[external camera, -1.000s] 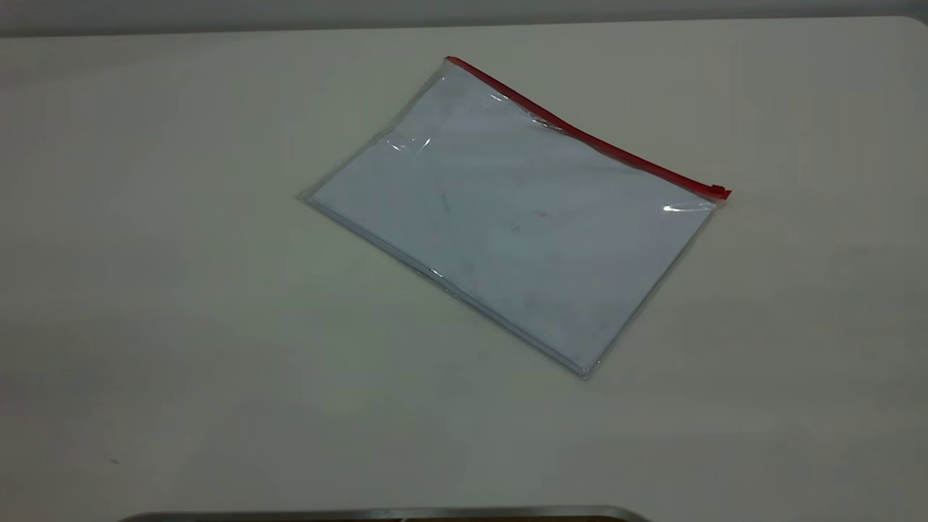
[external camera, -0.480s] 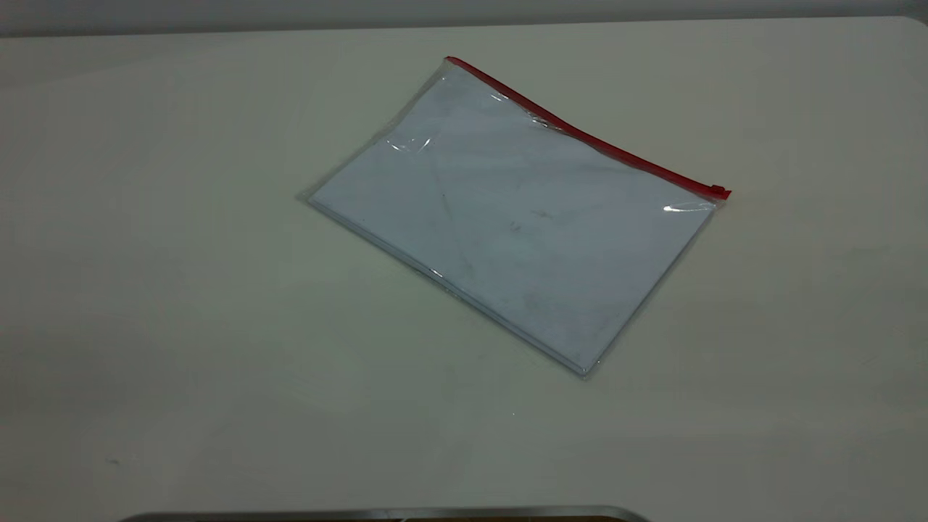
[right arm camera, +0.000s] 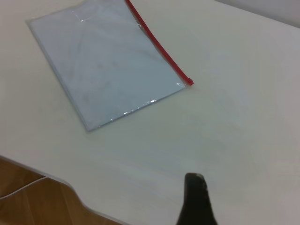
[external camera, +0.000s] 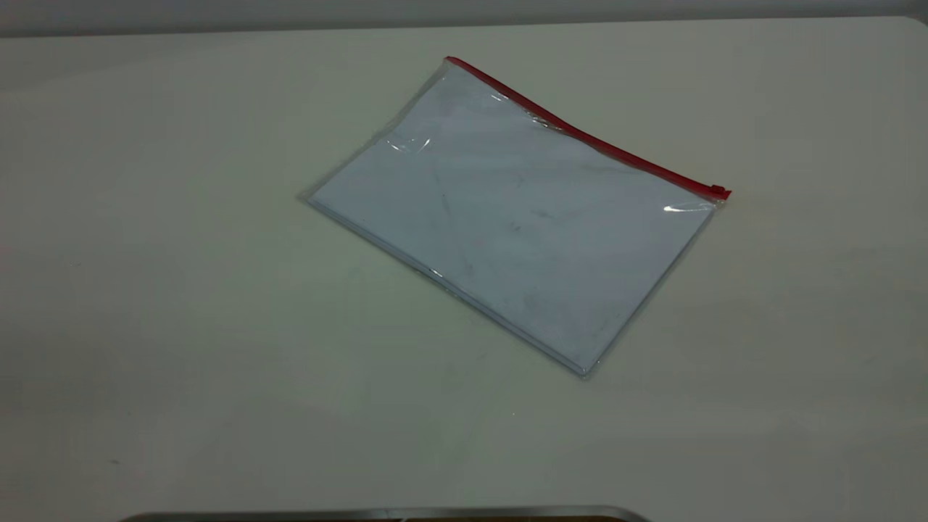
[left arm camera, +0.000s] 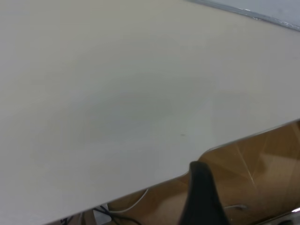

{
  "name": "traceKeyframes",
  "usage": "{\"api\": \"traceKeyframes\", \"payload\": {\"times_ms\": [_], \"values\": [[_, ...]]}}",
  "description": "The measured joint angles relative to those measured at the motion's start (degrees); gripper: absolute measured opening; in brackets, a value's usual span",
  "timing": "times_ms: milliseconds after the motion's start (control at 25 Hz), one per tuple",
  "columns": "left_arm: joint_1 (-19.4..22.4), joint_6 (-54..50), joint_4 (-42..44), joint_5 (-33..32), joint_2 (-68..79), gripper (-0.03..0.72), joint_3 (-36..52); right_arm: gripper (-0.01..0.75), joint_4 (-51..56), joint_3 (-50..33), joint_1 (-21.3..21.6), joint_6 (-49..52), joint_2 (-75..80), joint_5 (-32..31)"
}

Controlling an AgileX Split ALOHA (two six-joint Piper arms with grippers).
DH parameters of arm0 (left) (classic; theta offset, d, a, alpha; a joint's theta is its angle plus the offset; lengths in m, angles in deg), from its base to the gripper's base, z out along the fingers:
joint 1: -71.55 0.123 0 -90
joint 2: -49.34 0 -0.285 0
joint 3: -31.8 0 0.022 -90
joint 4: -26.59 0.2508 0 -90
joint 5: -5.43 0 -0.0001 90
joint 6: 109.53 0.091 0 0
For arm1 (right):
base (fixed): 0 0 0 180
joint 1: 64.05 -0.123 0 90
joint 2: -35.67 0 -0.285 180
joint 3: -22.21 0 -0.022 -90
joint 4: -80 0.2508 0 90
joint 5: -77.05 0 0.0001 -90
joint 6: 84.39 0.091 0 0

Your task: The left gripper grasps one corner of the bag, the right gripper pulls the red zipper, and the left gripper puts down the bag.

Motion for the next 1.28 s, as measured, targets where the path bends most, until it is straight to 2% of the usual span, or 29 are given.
{"api": "traceKeyframes", "payload": {"times_ms": [120,320,440,1280], "values": [[2.5,0.0,-0.1,0.0,-0.9,0.586,0.0,0.585,0.0,0.0,0.0,0.0,0.0,0.0],[14.1,0.0,-0.6,0.0,-4.3,0.586,0.0,0.585,0.0,0.0,0.0,0.0,0.0,0.0],[16.9,0.0,-0.7,0.0,-6.5,0.586,0.0,0.585,0.0,0.0,0.0,0.0,0.0,0.0],[17.5,0.0,-0.7,0.0,-7.2,0.586,0.0,0.585,0.0,0.0,0.4,0.0,0.0,0.1]]}}
